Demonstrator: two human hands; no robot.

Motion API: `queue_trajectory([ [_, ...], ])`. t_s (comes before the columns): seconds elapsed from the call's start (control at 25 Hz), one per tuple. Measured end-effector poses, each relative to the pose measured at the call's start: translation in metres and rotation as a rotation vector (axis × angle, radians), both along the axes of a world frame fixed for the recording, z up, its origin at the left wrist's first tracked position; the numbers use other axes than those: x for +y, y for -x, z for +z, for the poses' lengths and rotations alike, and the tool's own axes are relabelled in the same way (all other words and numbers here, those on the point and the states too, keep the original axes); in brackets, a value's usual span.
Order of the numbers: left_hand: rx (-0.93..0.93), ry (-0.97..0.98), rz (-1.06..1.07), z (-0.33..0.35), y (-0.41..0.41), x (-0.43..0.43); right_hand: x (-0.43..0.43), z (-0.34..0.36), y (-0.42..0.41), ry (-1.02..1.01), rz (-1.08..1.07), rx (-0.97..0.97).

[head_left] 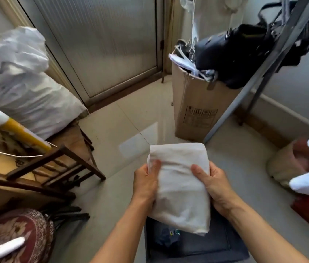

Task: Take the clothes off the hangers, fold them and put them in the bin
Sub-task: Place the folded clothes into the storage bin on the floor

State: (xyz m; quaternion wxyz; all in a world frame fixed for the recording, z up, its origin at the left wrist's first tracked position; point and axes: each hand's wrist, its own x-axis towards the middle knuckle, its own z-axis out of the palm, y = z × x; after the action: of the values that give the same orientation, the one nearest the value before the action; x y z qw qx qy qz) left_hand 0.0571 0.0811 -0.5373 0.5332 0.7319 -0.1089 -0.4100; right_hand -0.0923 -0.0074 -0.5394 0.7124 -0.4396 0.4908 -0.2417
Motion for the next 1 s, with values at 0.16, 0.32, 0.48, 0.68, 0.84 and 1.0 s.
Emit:
queue_trajectory([
  [0.16, -0.004, -0.186, 0.065, -0.104, 0.004, 0.005, 0.005, -0.106, 0.005, -0.093, -0.002, 0.091],
  [0.32, 0.102, -0.153, -0.047, -0.208, 0.021, 0.040, 0.022, -0.212, 0.026, -0.196, 0.044, 0.207],
  [0.48, 0.110, -0.237, -0.158, -0.303, 0.037, 0.072, 0.049, -0.299, 0.048, -0.227, 0.137, 0.378],
  [0.68, 0.161, -0.364, -0.099, -0.395, 0.048, 0.087, 0.074, -0.386, 0.056, -0.118, 0.304, 0.442],
  [0.84, 0.072, -0.474, -0.011, -0.446, 0.048, 0.078, 0.071, -0.435, 0.038, -0.037, 0.378, 0.472],
  [1.0, -0.080, -0.526, 0.044, -0.493, 0.050, 0.068, 0.068, -0.484, 0.029, 0.020, 0.419, 0.519],
])
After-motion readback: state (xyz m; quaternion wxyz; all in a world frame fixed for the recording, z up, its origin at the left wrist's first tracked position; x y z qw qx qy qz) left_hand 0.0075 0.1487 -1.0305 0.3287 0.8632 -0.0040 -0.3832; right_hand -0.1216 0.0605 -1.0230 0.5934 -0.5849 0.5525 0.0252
